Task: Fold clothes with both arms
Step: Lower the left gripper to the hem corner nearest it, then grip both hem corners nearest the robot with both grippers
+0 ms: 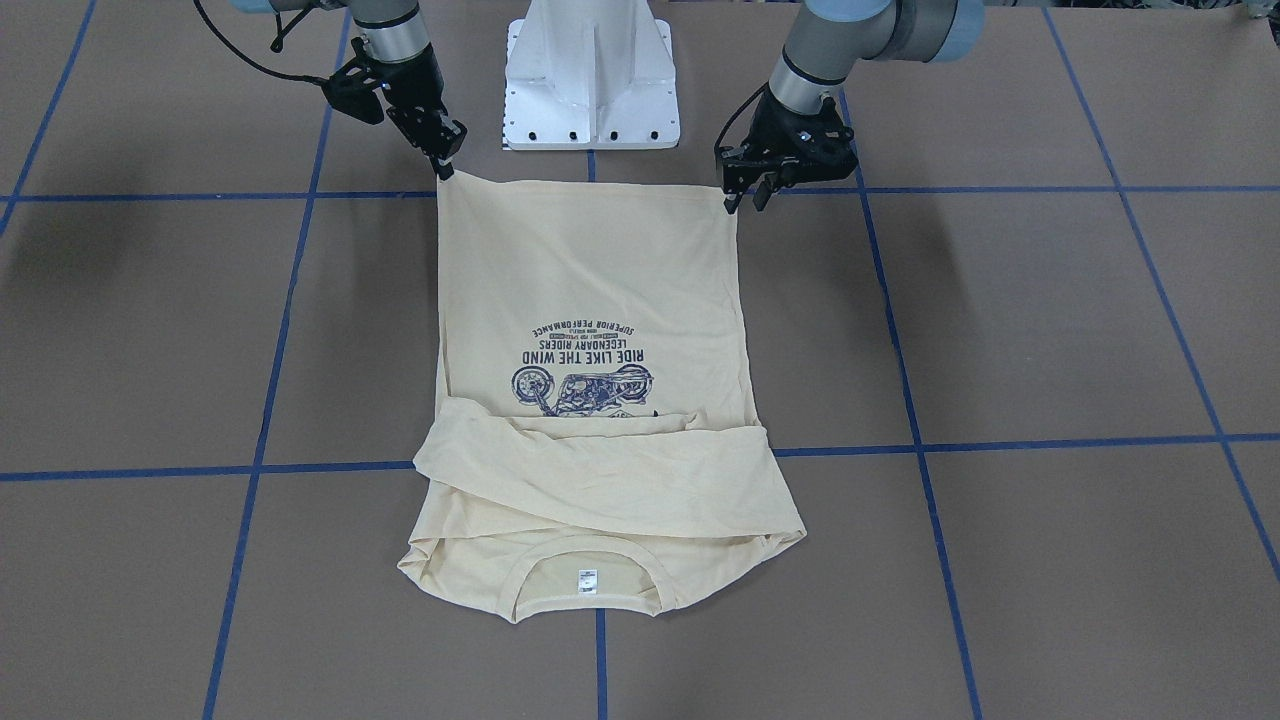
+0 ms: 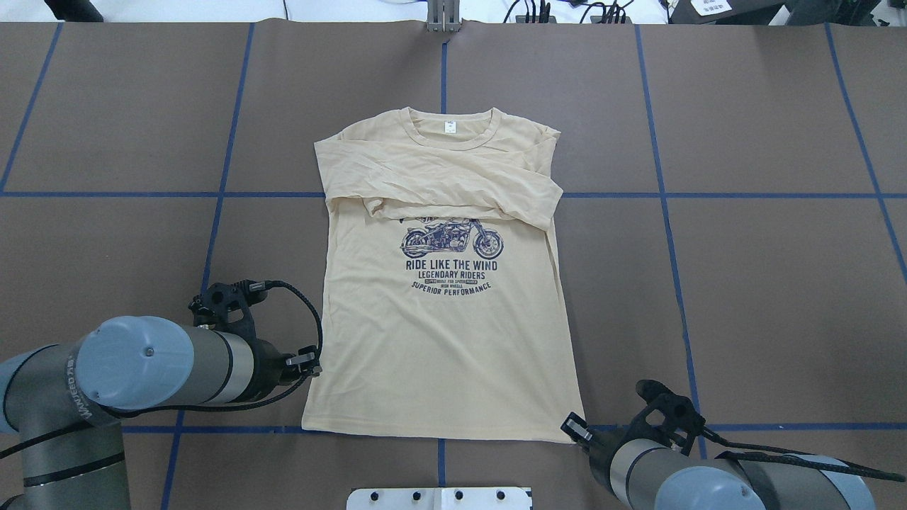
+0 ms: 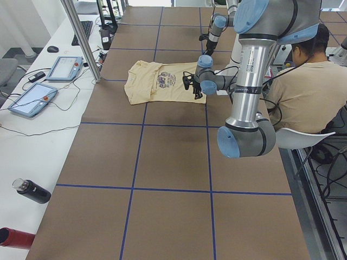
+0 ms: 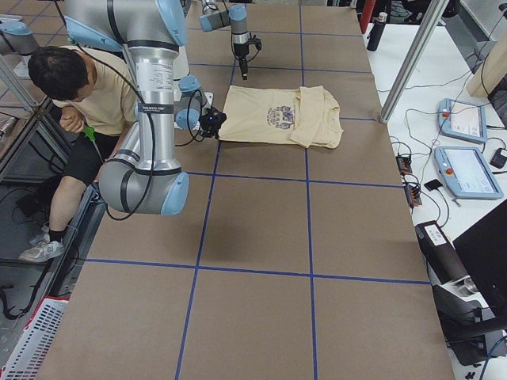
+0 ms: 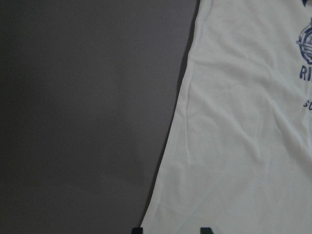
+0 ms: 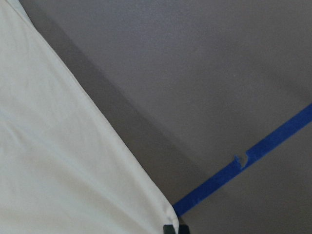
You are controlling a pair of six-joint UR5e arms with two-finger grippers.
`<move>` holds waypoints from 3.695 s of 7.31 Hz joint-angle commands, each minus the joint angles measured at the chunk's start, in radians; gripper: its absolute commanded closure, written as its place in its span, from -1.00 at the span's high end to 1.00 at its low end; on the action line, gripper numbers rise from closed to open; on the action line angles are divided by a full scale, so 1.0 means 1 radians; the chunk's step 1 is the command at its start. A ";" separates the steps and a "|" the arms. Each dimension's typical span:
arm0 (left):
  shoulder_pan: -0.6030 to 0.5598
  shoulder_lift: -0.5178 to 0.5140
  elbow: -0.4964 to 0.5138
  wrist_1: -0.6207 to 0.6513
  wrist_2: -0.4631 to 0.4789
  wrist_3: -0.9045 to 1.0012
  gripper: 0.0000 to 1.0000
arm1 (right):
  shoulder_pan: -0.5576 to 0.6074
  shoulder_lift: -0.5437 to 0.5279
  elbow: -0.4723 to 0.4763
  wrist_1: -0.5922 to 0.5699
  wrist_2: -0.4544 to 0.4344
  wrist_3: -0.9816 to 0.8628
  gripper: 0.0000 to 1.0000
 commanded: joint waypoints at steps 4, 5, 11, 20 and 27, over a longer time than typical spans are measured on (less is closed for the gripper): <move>0.061 0.003 0.023 -0.003 0.003 -0.055 -0.01 | 0.000 0.002 0.000 0.000 0.004 0.001 -1.00; 0.070 0.003 0.028 -0.003 0.001 -0.055 -0.01 | 0.000 0.002 0.000 0.000 0.004 0.001 -1.00; 0.085 0.003 0.055 -0.003 0.001 -0.055 -0.02 | 0.000 -0.001 0.000 0.000 0.004 0.001 -1.00; 0.096 0.003 0.061 -0.003 -0.005 -0.057 -0.26 | 0.000 0.003 0.000 0.000 0.006 0.001 -1.00; 0.100 0.001 0.060 -0.003 -0.006 -0.071 -0.41 | 0.000 0.002 0.000 0.000 0.006 0.001 -1.00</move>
